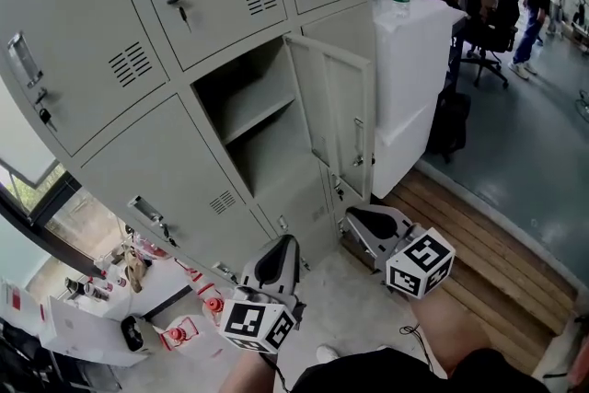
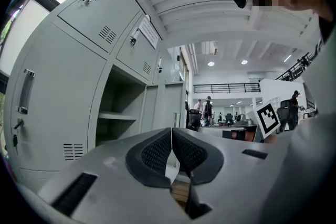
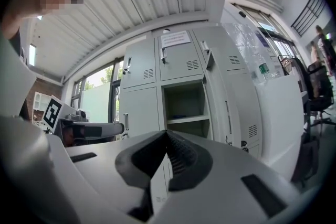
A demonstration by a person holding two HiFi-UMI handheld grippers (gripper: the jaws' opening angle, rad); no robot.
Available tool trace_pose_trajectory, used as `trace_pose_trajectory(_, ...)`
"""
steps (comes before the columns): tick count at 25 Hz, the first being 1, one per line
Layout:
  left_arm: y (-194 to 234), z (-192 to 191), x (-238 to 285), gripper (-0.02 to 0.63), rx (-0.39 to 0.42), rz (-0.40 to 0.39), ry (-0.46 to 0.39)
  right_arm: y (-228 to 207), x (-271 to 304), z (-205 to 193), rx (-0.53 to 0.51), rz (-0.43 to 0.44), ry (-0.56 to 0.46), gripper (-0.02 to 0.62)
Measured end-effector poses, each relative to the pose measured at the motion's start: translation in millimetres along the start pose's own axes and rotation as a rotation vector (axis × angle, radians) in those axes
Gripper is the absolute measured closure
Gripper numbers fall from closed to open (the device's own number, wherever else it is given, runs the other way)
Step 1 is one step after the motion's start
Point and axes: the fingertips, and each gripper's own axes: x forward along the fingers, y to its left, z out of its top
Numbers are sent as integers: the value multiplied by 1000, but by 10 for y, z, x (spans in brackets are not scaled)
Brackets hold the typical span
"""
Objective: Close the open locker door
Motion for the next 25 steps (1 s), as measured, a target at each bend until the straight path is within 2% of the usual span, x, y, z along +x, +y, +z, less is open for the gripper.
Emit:
trace_pose_trajectory(8, 229, -42, 49, 586, -18, -73, 13, 11, 209, -8, -1, -86, -21, 532)
trace_pose_trajectory(9, 250, -48, 56, 586, -19, -82, 15, 7, 231, -7, 0, -97, -26, 434)
trace_pose_trajectory(12, 320, -78, 60, 586, -20, -108, 25, -17, 296, -12, -3, -139, -34, 321)
trace_pose_trajectory(13, 337, -87, 52, 586, -19, -117, 29, -24, 307, -15, -4, -153, -34, 304)
trace_pose_trajectory(25, 443, -94, -9, 586, -29, -182, 35, -239, 183, 95, -11, -306, -60, 281)
